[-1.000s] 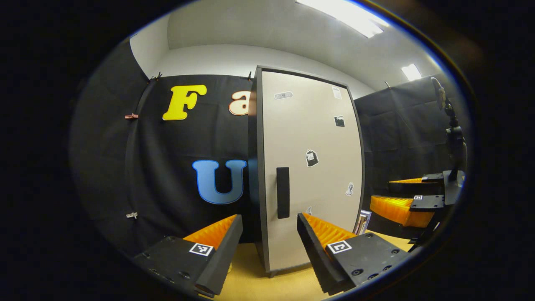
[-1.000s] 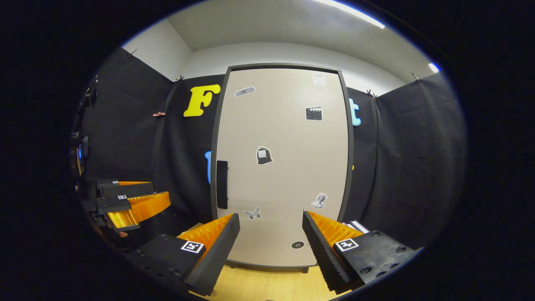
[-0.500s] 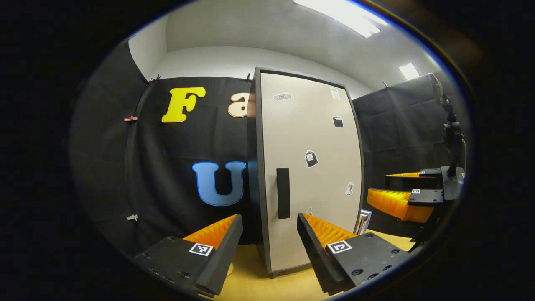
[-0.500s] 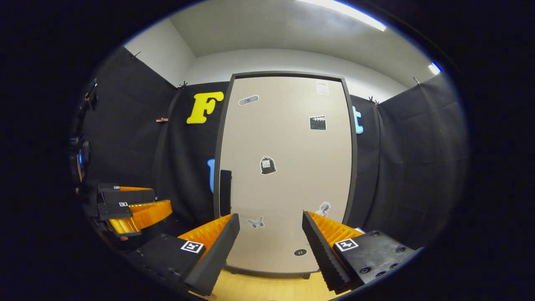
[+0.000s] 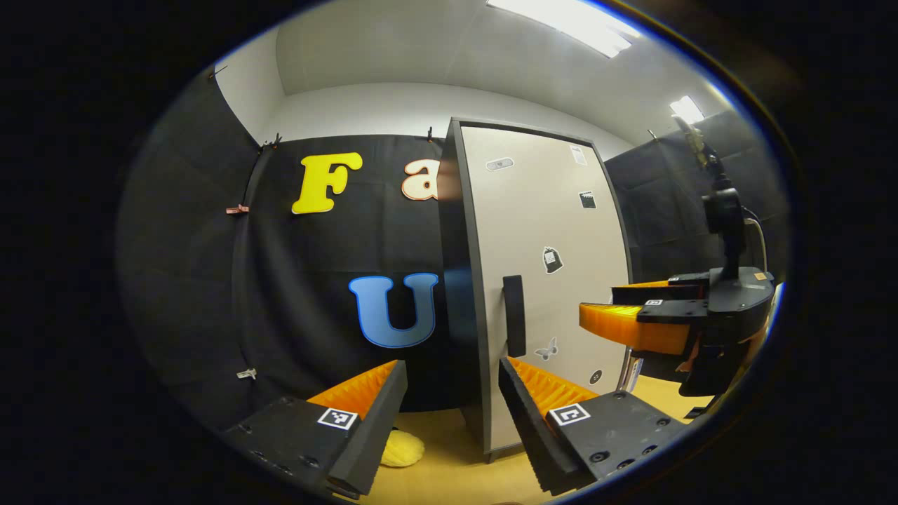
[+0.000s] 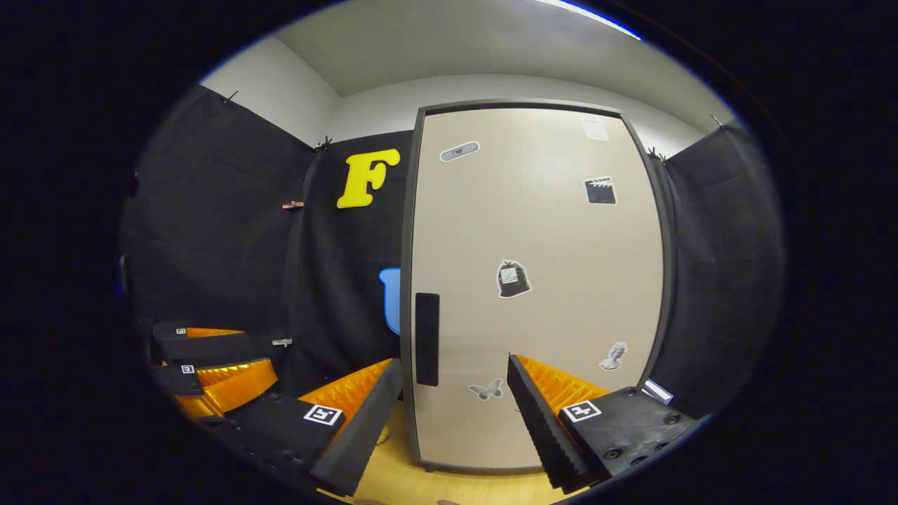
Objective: Open the cabinet door with the right hand, grasp the bottle in the cabinet with the left hand and place it on the coaster, then close the cabinet door with the right hand.
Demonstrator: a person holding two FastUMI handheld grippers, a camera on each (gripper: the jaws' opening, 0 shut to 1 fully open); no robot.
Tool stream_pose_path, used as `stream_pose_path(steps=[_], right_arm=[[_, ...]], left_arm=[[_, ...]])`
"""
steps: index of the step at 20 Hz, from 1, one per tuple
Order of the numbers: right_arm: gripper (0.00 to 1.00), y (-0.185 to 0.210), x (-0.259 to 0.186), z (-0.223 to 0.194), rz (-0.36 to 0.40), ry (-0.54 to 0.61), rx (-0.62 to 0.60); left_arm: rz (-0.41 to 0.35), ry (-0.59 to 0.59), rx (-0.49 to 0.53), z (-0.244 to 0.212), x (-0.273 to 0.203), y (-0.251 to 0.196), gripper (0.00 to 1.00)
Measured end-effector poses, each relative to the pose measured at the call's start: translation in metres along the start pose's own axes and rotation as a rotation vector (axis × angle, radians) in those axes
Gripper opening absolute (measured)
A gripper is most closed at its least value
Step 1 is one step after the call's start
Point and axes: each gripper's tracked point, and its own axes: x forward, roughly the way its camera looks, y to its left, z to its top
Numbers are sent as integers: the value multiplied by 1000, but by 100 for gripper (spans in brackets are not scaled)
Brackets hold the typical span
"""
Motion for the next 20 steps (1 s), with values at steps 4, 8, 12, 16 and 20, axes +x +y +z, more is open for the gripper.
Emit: stream_pose_path(steps=[4, 8, 12, 16, 20], right_arm=[[97, 18, 36, -11, 8, 20, 5], [96, 19, 70, -16, -46, 2, -13], [95, 12, 103, -34, -102, 43, -2], [90, 11, 123, -40, -154, 28, -16], [72, 10, 131, -46, -211, 27, -46]], left_arm=[[13, 16, -9, -11, 0, 18, 84], [40, 32, -20, -23, -1, 45, 85], [80, 55, -17, -33, 0, 68, 84], [93, 63, -13, -40, 1, 79, 84], [97, 60, -26, -42, 2, 83, 84]])
